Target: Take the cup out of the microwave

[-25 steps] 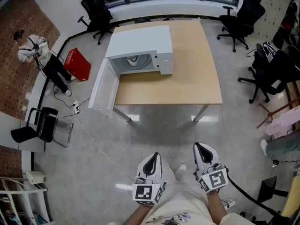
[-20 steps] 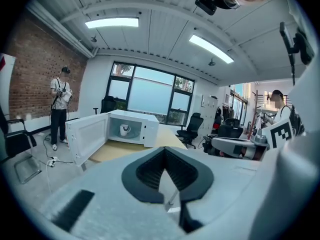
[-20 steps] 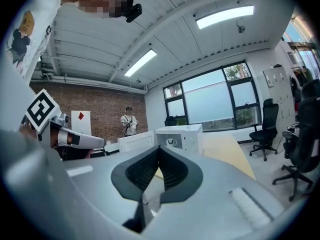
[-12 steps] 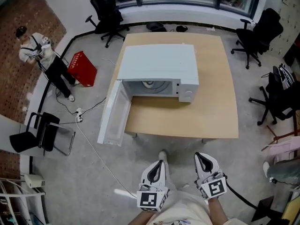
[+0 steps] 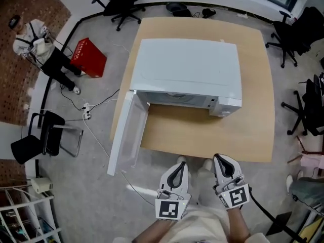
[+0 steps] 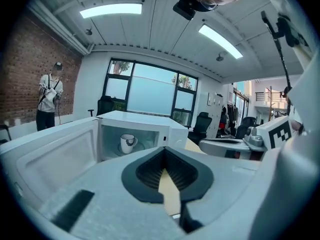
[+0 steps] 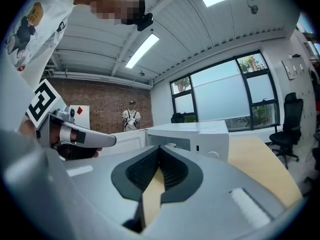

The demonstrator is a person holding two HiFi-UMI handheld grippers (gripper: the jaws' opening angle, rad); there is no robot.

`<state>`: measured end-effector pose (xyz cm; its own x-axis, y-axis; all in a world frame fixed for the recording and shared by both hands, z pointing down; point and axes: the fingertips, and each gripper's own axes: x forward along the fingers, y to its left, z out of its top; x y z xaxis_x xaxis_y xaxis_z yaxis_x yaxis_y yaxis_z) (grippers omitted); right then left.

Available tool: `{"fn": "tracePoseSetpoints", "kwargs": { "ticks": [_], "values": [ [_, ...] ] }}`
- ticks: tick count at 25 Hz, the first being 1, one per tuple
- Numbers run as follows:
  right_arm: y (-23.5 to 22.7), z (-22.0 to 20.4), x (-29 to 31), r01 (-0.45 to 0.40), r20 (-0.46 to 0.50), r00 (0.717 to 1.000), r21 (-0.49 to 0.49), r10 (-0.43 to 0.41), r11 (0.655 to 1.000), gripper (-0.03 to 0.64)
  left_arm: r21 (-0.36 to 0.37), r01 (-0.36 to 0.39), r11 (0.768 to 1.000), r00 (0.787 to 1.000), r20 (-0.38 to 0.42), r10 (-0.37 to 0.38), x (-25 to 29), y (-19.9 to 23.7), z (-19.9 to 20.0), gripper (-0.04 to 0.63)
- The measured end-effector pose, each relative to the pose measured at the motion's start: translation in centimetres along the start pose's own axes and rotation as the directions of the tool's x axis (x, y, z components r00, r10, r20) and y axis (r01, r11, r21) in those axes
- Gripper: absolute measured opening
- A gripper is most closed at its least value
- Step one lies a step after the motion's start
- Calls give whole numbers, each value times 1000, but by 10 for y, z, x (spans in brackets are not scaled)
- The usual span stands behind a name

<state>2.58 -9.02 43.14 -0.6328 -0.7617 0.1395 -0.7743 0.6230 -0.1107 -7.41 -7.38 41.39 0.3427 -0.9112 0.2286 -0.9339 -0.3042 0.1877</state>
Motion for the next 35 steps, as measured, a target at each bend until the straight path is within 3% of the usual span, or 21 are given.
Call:
{"fn": "tracePoseSetpoints", "kwargs": {
  "ticks": [4,5,6,9,16,24,35],
  "values": [
    [-10,-11,26,-44,-20,999,11,44,999,5,-11,-64,998,998,-6,64,32,17,-12,3],
    [-13,-13,32,-50,-22,998,12,50,999,5,-8,-74,997,997,-14,74,41,24,-19,42],
    [-17,-15,38,-53,-24,998,13,53,999,5,-4,-82,997,997,-16,82,51,32,-25,124],
    [-30,-27,49,-48,-36,998,12,49,999,5,15,-116,993,993,1,116,87,57,-46,220],
    [-41,-55,65,-36,-109,993,34,40,999,6,62,-234,970,972,20,233,181,139,-61,343],
    [-47,-66,91,-18,-119,993,56,25,998,6,93,-251,964,968,5,252,253,181,-65,385],
    [-53,-72,111,-15,-111,994,57,21,998,6,148,-282,948,958,-13,287,305,211,-83,416]
  ]
}}
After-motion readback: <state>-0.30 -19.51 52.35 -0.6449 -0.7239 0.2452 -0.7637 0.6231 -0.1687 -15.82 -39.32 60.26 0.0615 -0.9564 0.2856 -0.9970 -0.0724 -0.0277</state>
